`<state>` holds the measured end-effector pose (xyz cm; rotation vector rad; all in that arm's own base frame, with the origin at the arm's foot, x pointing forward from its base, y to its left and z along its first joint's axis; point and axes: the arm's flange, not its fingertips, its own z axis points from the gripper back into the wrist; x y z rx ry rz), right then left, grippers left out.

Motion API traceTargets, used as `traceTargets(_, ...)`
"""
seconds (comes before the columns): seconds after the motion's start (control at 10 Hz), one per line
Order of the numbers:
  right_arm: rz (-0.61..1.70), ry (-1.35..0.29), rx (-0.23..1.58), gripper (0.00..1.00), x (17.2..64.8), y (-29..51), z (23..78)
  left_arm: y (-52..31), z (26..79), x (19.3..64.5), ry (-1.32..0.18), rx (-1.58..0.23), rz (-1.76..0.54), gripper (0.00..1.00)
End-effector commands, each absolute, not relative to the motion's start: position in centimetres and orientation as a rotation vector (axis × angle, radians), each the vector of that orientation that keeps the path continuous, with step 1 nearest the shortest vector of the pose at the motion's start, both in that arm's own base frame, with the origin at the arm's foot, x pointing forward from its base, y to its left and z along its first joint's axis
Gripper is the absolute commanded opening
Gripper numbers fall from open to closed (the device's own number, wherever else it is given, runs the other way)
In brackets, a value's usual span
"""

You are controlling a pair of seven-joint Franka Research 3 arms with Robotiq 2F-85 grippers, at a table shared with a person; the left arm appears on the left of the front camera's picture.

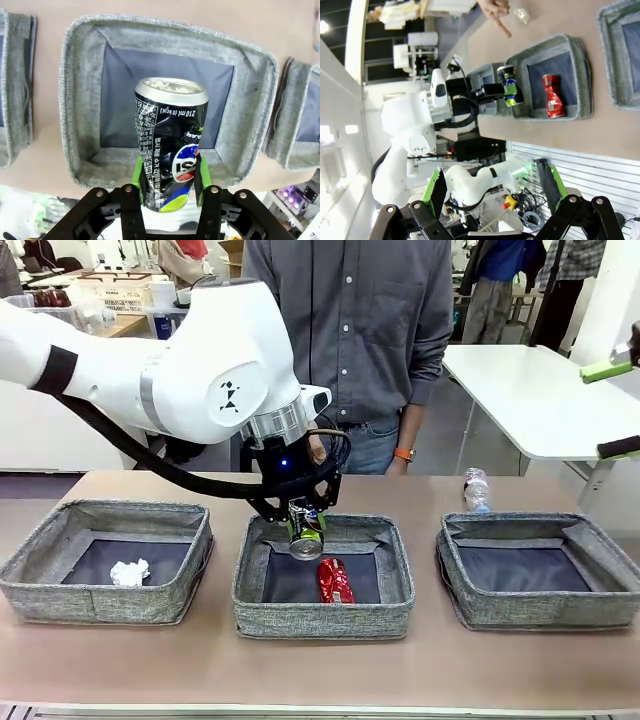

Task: Sort the waste into the appropriate baskets.
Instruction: Place the picked waste into the Fabric basket indicated by the person.

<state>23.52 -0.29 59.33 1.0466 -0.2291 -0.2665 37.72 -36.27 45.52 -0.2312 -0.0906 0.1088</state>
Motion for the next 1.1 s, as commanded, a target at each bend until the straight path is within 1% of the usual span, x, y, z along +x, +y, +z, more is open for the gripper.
traceTargets(0.0,-0.255,-0.239,1.067,1.00,23.63,-0.34,59.40,-36.70,46.33,37.44,-0.108,-0.213,0.120,0.43)
traceTargets(0.2,-0.255,-0.239,1.067,1.00,23.63,-0.34,59.40,-36.66,46.29,37.47,-0.098,-0.219,0.121,0.43)
traceTargets(0.3,-0.255,-0.239,1.067,1.00,23.63,-0.34,59.40,-36.70,46.25,37.46,-0.083,-0.206,0.110,1.00)
traceTargets(0.8,-0.255,-0.239,1.067,1.00,23.63,-0.34,59.40,-36.65,46.45,37.45,-0.085,-0.218,0.095,1.00)
traceTargets(1.0,-0.255,-0.239,1.067,1.00,23.63,-0.34,59.40,-36.69,47.06,37.57,-0.054,-0.238,0.067,1.00)
